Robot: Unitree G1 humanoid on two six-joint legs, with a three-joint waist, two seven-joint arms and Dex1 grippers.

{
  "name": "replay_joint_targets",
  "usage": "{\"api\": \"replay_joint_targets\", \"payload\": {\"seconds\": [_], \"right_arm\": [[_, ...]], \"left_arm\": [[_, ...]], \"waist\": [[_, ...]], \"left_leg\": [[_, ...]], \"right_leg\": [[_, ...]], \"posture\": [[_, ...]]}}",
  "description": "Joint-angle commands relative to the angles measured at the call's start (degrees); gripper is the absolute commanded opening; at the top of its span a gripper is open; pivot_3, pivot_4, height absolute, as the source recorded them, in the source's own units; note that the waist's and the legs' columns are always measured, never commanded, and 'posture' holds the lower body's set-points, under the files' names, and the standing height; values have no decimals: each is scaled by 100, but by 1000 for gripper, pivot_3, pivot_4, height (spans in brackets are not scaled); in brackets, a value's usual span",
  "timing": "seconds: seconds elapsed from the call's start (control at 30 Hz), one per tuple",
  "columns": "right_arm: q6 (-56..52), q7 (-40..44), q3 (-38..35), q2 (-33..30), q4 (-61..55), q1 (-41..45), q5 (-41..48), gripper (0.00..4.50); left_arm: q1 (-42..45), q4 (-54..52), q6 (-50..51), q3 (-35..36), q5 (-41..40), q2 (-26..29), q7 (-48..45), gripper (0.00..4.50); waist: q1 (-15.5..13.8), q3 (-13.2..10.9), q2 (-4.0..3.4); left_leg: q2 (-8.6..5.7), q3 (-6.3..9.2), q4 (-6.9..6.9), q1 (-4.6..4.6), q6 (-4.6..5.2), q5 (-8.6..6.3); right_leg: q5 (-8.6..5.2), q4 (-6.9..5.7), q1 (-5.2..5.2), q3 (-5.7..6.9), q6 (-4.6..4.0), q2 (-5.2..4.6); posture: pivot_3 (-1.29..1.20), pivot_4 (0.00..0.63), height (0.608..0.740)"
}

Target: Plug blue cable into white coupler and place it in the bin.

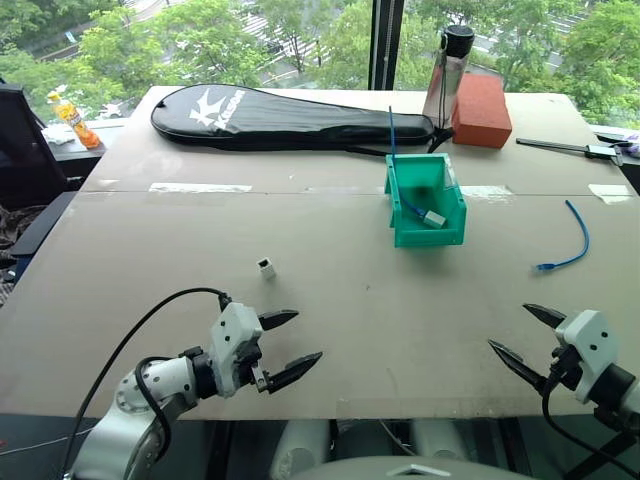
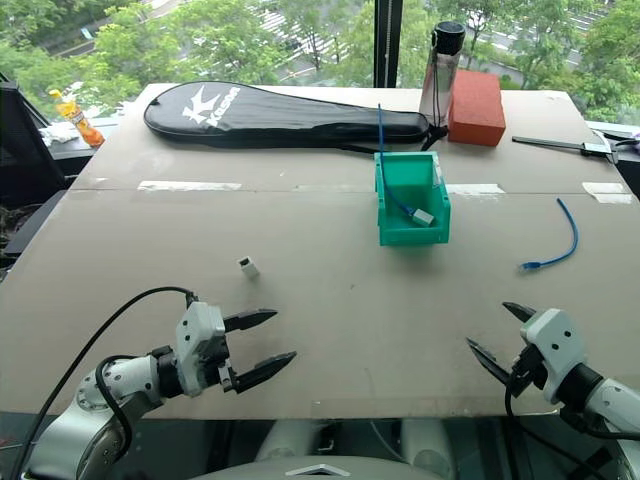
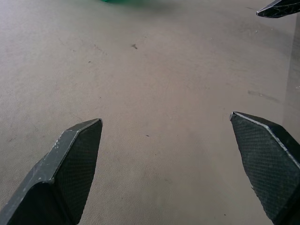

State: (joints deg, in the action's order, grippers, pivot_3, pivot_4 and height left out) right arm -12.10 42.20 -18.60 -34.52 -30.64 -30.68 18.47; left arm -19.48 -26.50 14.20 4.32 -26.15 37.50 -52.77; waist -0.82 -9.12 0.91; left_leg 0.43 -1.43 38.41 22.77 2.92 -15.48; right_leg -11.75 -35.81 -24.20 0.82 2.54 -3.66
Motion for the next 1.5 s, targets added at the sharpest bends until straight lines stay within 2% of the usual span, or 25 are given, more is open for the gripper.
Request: {"api": "replay_joint_targets", "payload": {"seconds": [0.03,0.17,0.27,0.4,0.47,0.53,0.6,0.67,0.77,0.8,0.93,1.1,1.2,1.3,1.33,1.4,1.5], "right_arm": [[86,-13,-153,-69,22,218,52,4406],[-434,283,-354,-584,76,698,415,4406],[-1031,574,-388,-1497,111,1160,322,4406],[-1278,1008,-206,-2357,369,1519,121,4406],[-1097,1318,24,-2835,769,1889,-115,4406],[-537,1777,715,-3501,1670,2652,-743,4406],[29,2110,1428,-3829,2518,3450,-1316,4406],[484,2396,2025,-3821,3228,4203,-1752,4406],[1343,2757,3049,-3335,4827,5883,-2719,3672],[1612,2843,3271,-3185,5276,6290,-2925,3672],[2233,2978,3670,-2805,6517,7175,-3318,3672],[2757,3073,3973,-2553,7577,7800,-3721,3672],[2832,3254,4069,-2338,8034,7998,-3781,2923],[2917,3363,4074,-2219,8222,8082,-3827,1391],[2923,3375,4057,-2175,8271,8103,-3830,1062],[2951,3361,4045,-2112,8365,8152,-3876,40],[2949,3386,3997,-2064,8439,8188,-3863,40]], "left_arm": [[131,-281,7,-37,-126,-5,-4,4478],[541,-423,44,-184,-272,36,-183,4478],[778,-593,161,-252,-565,122,-422,4478],[958,-654,148,-386,-550,215,-591,4478],[1096,-663,111,-488,-500,229,-664,4478],[1289,-654,70,-610,-494,153,-682,4478],[1403,-665,70,-691,-505,99,-668,4478],[1449,-667,52,-744,-470,83,-647,4478],[1507,-716,48,-817,-446,41,-590,4500],[1529,-749,65,-832,-461,18,-557,4500],[1547,-802,58,-887,-446,-2,-496,4500],[1496,-813,-25,-913,-379,13,-466,4500],[1488,-837,-27,-897,-374,18,-437,4500],[1467,-851,-35,-878,-372,23,-416,4500],[1461,-856,-35,-873,-372,24,-409,4500],[1429,-884,-24,-854,-399,24,-393,4500],[1406,-920,-14,-840,-440,22,-385,4500]], "waist": [[0,0,0],[0,-1,-1],[11,-2,-3],[-6,-3,-2],[-6,-5,-1],[8,-8,-3],[14,-13,-5],[17,-15,-2],[87,-27,-11],[99,-27,-12],[92,-30,-17],[84,-31,-19],[99,-31,-19],[124,-30,-17],[134,-30,-17],[171,-30,-14],[173,-31,-13]], "left_leg": [[0,0,0,0,0,0],[-1,-6,11,-2,1,1],[-2,-11,9,-5,2,1],[-1,-8,1,-2,2,0],[-2,-8,2,-1,2,0],[-3,-12,5,-1,3,0],[-3,-25,14,-7,5,1],[-1,-31,14,-14,5,1],[7,-41,9,-17,4,1],[5,-45,8,-13,4,1],[4,-46,6,-12,2,2],[1,-54,5,-6,2,2],[0,-58,7,-7,5,0],[0,-57,8,-17,7,-1],[0,-57,9,-20,7,-1],[2,-58,11,-40,9,-2],[3,-72,9,-86,11,-4]], "right_leg": [[0,0,0,0,0,0],[2,-3,2,9,1,2],[3,-3,3,6,-1,10],[12,-1,0,2,-21,44],[13,0,1,2,-23,46],[7,2,2,0,-11,46],[3,2,4,-9,-1,44],[3,1,5,-13,-1,45],[11,2,3,-20,-13,60],[17,1,-1,-26,-23,59],[18,-2,-3,-29,-26,60],[19,7,-3,-34,-25,51],[19,7,-2,-38,-26,50],[20,0,3,-38,-28,49],[21,-2,4,-38,-28,49],[22,-3,24,-40,-29,49],[22,-4,64,-50,-29,48]], "posture": [[0,150,740],[0,150,740],[0,150,740],[0,150,740],[0,150,740],[0,150,740],[0,150,740],[0,150,740],[0,150,740],[0,150,740],[0,150,740],[0,150,740],[0,150,740],[0,150,740],[0,150,740],[0,150,740],[0,150,740]]}}
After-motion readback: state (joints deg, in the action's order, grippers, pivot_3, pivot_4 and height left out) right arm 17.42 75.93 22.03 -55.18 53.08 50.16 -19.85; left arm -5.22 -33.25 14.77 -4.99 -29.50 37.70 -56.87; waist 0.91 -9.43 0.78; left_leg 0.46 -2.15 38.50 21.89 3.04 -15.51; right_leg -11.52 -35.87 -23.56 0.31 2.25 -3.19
